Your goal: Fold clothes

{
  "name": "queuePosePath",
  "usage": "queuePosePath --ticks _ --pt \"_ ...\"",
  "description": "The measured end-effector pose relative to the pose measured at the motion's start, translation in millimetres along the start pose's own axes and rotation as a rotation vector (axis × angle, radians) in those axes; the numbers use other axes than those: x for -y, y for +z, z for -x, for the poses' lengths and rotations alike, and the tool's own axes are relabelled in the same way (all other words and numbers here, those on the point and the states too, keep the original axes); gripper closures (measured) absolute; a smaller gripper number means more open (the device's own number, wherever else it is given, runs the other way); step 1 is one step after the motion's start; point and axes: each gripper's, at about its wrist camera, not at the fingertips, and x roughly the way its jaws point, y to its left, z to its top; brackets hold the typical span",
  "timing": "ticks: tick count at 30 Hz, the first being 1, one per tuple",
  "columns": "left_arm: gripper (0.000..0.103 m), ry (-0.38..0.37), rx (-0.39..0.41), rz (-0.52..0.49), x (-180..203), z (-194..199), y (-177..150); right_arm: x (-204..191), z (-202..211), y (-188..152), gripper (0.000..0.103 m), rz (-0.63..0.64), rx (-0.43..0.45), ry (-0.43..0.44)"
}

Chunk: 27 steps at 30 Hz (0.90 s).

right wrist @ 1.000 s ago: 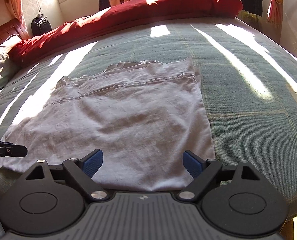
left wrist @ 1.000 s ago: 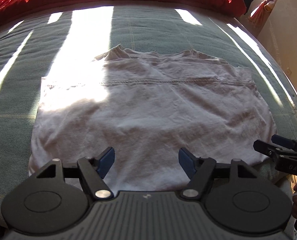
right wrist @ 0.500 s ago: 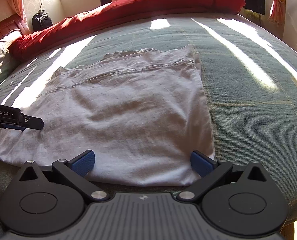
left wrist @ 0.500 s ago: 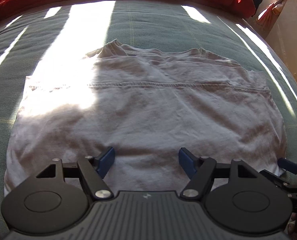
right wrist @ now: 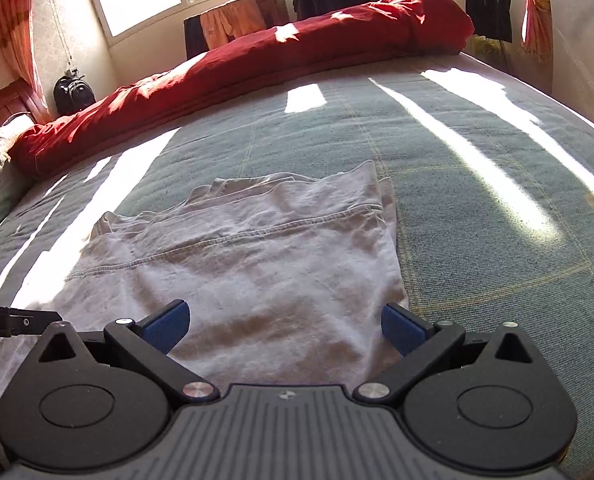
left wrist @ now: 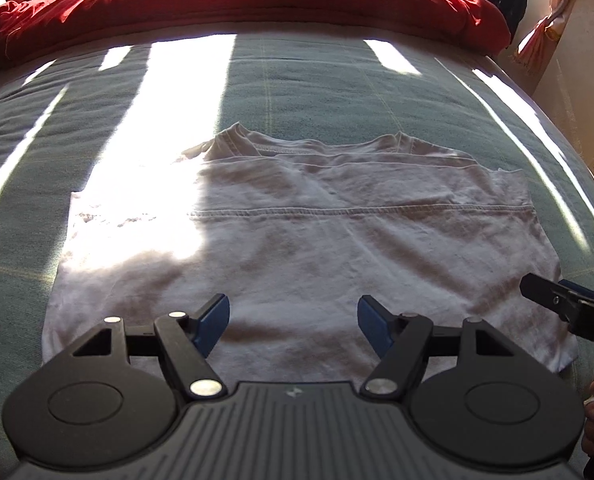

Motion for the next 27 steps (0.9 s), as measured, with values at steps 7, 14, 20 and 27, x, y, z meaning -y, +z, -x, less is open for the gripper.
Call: queuePosePath --ticks 7,14,20,27 --pt "0.03 -0.013 -0.05 0.021 3.8 -25.3 -3.3 6.5 23.1 -8.0 0.0 -0.021 0.013 -0.024" --pt "0.028 -0.054 -0.006 0.062 -1.0 -8.2 -1.5 -0.1 38.7 -9.3 0.0 -0.019 0.021 -0.042" --pt "0.027 -0.063 -0.054 0.164 -33.7 -15.2 -13.8 -18.2 52.3 -5.4 0.0 0.005 0.041 -0.041" --pt "0.027 -0.114 0.019 0.268 -72.7 9.2 -12.7 -42.4 72.0 -4.7 0.0 0.042 0.056 -0.054"
